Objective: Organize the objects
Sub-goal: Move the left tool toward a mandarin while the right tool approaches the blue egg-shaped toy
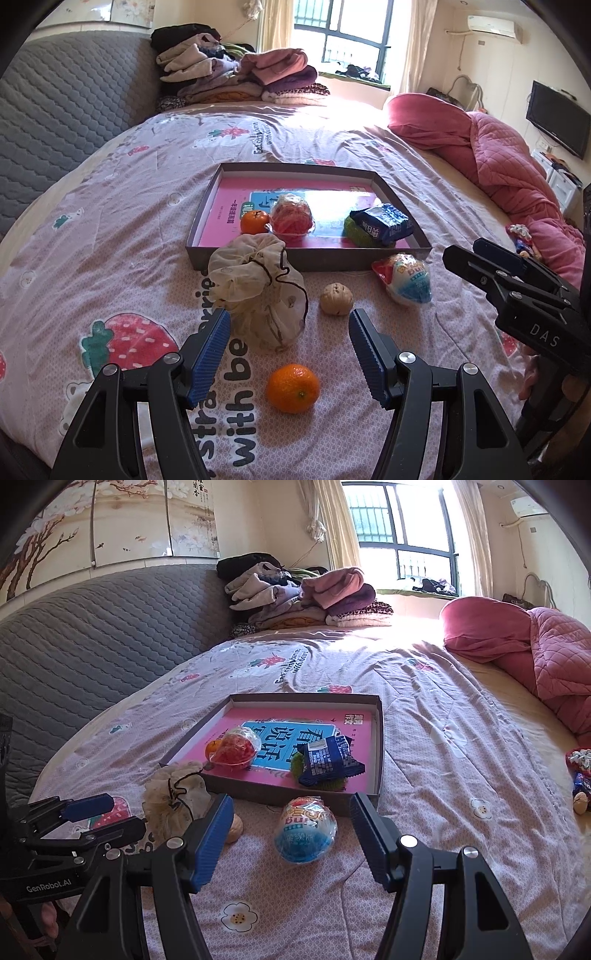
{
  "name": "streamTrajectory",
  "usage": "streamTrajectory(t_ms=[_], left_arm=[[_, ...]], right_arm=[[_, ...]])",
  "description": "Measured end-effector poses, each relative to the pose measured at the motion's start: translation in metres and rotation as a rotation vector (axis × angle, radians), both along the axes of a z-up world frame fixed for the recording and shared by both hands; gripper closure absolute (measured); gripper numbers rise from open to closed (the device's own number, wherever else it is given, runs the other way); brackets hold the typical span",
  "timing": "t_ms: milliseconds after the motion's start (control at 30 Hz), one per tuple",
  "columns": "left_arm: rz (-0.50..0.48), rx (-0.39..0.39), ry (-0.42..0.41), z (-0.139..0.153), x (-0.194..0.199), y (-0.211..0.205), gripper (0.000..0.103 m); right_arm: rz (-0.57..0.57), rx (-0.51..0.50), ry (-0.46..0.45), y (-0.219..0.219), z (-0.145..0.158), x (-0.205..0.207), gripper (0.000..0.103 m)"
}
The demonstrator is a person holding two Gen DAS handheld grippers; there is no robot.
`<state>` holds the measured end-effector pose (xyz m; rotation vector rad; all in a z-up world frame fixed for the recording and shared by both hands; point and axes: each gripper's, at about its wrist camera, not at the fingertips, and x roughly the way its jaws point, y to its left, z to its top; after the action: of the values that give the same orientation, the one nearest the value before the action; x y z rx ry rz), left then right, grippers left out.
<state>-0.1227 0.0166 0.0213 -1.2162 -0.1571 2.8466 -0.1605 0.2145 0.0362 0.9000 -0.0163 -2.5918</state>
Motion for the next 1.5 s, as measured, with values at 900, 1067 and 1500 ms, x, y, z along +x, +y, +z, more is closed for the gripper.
streamTrajectory(t_ms=[900, 1067, 1500], left_arm=[[-0.029, -0.028, -0.065, -0.026, 0.006, 0.011, 0.035], [-0.032, -0.031, -0.075, -0.029, 0.007, 0.011, 0.035], [-0.037, -0.037, -0.122, -0.046, 0.009, 0.010, 0.035]], right_arm=[[-0.005, 0.010, -0.024, 0.003, -0.011, -0.002, 0.038], [0.002, 0.016, -0.025, 0.001, -0.012, 0.000, 0.038], [0.000, 0.051, -0.066, -0.001, -0.028, -0.002, 0.038]])
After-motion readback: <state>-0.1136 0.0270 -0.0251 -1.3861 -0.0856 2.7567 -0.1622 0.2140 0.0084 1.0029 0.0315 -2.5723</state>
